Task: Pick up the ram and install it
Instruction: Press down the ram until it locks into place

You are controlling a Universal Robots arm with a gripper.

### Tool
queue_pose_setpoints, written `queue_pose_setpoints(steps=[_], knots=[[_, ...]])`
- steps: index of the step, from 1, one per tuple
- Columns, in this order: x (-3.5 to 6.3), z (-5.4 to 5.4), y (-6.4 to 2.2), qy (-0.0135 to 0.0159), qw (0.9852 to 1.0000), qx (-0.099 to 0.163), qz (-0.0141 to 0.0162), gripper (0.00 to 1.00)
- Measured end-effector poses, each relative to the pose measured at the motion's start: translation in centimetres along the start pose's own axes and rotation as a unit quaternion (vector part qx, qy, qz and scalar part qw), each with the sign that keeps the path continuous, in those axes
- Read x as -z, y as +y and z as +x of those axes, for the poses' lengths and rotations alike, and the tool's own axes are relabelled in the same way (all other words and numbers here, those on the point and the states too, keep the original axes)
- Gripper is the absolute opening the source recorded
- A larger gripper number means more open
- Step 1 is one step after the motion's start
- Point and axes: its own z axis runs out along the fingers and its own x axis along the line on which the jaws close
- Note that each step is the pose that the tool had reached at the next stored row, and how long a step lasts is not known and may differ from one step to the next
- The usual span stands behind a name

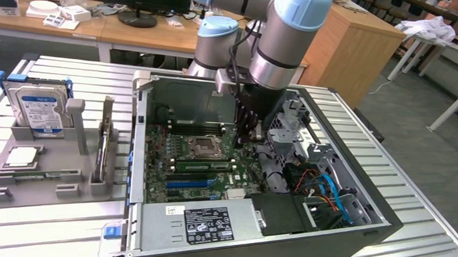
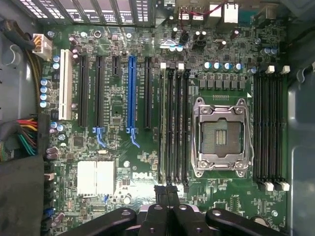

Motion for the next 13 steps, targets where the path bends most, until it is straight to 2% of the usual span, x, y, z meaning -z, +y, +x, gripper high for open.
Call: queue_pose_setpoints(steps=[13], knots=[[-0.81,0.03,-0.03,0.0000,1.0000,0.000,0.0000,0.11]])
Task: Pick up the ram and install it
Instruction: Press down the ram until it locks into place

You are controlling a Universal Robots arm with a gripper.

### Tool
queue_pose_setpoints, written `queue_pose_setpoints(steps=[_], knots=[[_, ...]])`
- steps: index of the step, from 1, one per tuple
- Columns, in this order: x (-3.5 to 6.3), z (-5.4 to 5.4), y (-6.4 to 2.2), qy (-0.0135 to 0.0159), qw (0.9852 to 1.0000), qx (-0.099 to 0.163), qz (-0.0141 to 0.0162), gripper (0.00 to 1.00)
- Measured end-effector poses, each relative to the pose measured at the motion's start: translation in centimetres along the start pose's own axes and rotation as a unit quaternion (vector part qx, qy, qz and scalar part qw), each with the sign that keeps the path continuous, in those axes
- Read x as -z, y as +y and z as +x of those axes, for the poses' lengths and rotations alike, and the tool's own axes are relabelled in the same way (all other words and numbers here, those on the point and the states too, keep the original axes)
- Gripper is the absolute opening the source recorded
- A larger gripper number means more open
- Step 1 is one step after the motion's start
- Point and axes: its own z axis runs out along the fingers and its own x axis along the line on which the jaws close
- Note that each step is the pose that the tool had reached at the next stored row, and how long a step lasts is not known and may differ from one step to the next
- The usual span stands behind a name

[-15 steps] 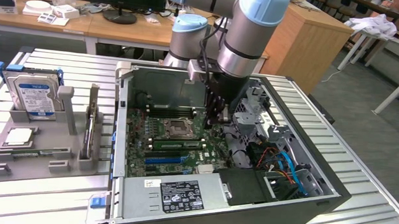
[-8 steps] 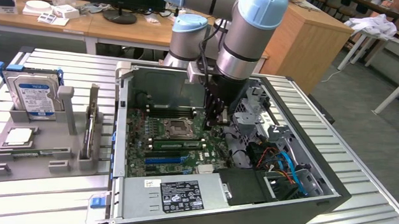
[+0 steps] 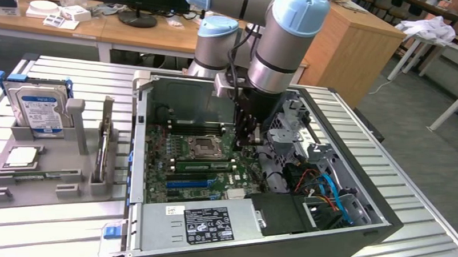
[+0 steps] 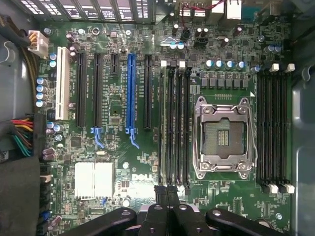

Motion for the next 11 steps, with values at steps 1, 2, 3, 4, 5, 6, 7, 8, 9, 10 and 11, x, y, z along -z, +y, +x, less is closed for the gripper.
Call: queue_pose_setpoints(steps=[1,2,3,4,5,6,7,8,9,10,11], knots=[[-0.06,0.00,0.00,0.0000,1.0000,0.000,0.0000,0.11],[-0.11,0.00,0.00,0.0000,1.0000,0.000,0.0000,0.11],[-0.17,0.01,0.00,0.0000,1.0000,0.000,0.0000,0.11],[-0.25,0.01,-0.01,0.0000,1.0000,0.000,0.0000,0.11],[-0.34,0.01,-0.01,0.0000,1.0000,0.000,0.0000,0.11],[-0.44,0.01,-0.01,0.0000,1.0000,0.000,0.0000,0.11],[-0.54,0.02,-0.02,0.0000,1.0000,0.000,0.0000,0.11],[-0.65,0.02,-0.02,0.0000,1.0000,0.000,0.0000,0.11],[-0.74,0.02,-0.03,0.0000,1.0000,0.000,0.0000,0.11],[-0.84,0.03,-0.03,0.0000,1.0000,0.000,0.0000,0.11],[-0.93,0.03,-0.03,0.0000,1.0000,0.000,0.0000,0.11]])
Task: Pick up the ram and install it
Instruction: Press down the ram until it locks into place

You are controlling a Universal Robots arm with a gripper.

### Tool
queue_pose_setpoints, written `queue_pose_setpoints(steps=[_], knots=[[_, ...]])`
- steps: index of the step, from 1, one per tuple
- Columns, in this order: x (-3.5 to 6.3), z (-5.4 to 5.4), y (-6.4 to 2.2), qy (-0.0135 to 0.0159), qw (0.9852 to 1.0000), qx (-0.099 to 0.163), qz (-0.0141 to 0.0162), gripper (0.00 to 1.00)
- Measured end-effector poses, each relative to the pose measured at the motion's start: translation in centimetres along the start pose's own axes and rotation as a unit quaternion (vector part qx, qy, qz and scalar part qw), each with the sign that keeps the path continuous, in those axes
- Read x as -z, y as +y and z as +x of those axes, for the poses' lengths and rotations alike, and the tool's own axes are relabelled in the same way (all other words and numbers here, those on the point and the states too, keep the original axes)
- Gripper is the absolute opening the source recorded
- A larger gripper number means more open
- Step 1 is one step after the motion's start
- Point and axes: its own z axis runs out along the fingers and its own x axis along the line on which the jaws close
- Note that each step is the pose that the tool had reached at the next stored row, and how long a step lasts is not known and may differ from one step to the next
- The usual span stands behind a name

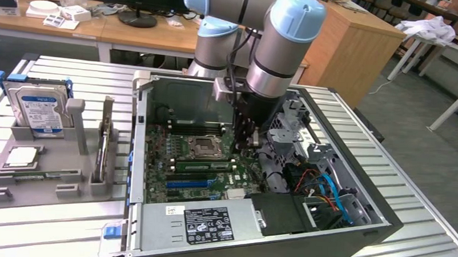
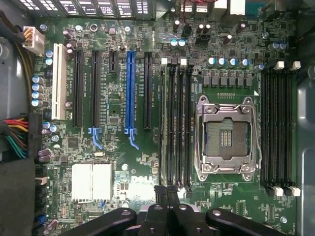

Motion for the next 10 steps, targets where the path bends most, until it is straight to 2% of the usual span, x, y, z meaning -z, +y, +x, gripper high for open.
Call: queue_pose_setpoints(steps=[10], knots=[[-0.86,0.03,-0.03,0.0000,1.0000,0.000,0.0000,0.11]])
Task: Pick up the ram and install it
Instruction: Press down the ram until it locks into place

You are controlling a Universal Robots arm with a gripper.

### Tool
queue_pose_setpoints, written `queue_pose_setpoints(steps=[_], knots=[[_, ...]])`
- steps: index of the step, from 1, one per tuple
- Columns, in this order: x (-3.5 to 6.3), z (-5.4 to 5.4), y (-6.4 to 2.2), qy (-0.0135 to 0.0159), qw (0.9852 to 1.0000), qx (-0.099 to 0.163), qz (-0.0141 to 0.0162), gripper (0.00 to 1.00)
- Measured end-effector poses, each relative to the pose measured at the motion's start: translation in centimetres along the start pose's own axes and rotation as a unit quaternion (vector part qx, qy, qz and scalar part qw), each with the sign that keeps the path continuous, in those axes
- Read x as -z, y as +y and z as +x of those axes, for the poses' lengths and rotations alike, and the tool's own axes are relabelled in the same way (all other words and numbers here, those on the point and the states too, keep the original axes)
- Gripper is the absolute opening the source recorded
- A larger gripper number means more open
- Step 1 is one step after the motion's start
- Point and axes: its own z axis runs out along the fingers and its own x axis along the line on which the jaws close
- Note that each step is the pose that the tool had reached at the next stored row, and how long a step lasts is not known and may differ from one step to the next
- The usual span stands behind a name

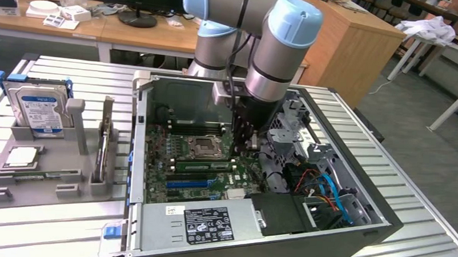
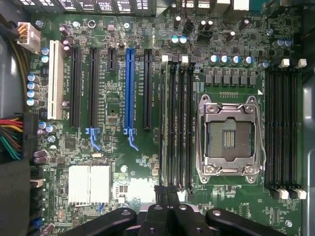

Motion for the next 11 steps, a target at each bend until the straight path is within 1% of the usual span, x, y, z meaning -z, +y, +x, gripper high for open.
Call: queue_pose_setpoints(steps=[8,11], knots=[[-0.67,0.02,-0.02,0.0000,1.0000,0.000,0.0000,0.11],[-0.72,0.03,-0.02,0.0001,1.0000,0.000,0.0000,0.11]])
